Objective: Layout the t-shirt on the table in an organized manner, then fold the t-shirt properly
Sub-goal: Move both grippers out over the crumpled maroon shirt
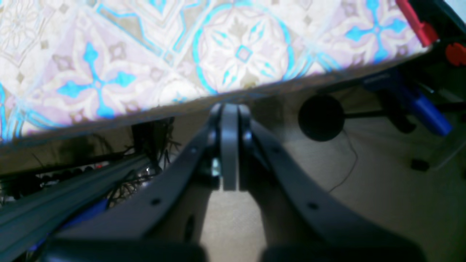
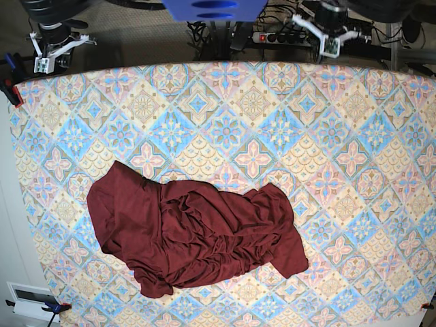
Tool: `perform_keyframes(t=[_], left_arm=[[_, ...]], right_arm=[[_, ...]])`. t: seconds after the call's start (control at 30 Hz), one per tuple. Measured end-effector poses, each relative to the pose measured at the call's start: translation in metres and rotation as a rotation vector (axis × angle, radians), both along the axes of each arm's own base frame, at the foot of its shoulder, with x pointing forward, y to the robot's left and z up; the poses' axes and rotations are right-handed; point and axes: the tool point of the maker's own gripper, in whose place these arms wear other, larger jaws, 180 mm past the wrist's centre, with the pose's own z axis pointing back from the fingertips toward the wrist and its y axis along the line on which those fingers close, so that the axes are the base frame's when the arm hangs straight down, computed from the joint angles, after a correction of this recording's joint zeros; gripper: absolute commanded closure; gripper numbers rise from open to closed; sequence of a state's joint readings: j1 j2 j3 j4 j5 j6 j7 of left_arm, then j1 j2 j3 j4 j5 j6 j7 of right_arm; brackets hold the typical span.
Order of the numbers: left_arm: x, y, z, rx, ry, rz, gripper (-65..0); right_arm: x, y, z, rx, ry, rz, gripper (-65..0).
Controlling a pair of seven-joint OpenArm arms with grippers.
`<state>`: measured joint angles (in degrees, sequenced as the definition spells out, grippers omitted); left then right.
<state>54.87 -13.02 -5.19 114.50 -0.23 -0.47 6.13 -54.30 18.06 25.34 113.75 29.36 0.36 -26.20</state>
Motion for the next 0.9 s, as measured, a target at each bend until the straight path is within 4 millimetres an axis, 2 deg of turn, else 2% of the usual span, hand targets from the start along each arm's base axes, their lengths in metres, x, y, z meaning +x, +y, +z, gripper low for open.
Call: perform_keyframes(t=[0.1, 0.13, 0.23, 0.37, 0.4, 0.47, 0.57, 0.67, 0.77, 0.9], left_arm=[[0.021, 0.001, 0.010, 0.004, -0.061, 0.003, -0.2], [0.025, 0.001, 0.010, 0.005, -0.061, 0.004, -0.2], [0.054, -0.001, 0.021, 0.000, -0.140, -0.001, -1.3], [0.088, 0.002, 0.019, 0.005, -0.106, 0.028, -4.9], [0.098, 0.003, 0.018, -0.008, -0.088, 0.045, -5.1], [0.128, -0.005, 0.028, -0.101, -0.108, 0.067, -5.3], [0.170, -0.018, 0.045, -0.236, -0.118, 0.072, -5.4], [0.206, -0.026, 0.055, -0.330, -0.100, 0.070, -5.7], [0.234, -0.028, 0.047, -0.384, -0.069, 0.100, -10.8], [0.247, -0.034, 0.021, -0.419, 0.007, 0.120, -20.8]], right_arm=[[0.024, 0.004, 0.010, 0.004, -0.075, 0.016, 0.0], [0.028, 0.005, 0.012, 0.008, -0.088, 0.019, 0.0], [0.034, 0.003, 0.013, 0.003, -0.097, 0.003, 0.0], [0.061, 0.004, 0.024, 0.003, -0.172, 0.016, 0.0], [0.067, 0.004, 0.027, 0.002, -0.194, 0.018, 0.0], [0.075, 0.004, 0.030, 0.002, -0.213, 0.012, 0.0], [0.087, 0.021, 0.026, 0.034, -0.228, 0.038, 0.0], [0.099, 0.050, 0.022, 0.098, -0.242, 0.103, 0.0], [0.096, 0.063, 0.016, 0.119, -0.224, 0.118, 0.0], [0.094, 0.071, 0.011, 0.135, -0.207, 0.134, 0.0]])
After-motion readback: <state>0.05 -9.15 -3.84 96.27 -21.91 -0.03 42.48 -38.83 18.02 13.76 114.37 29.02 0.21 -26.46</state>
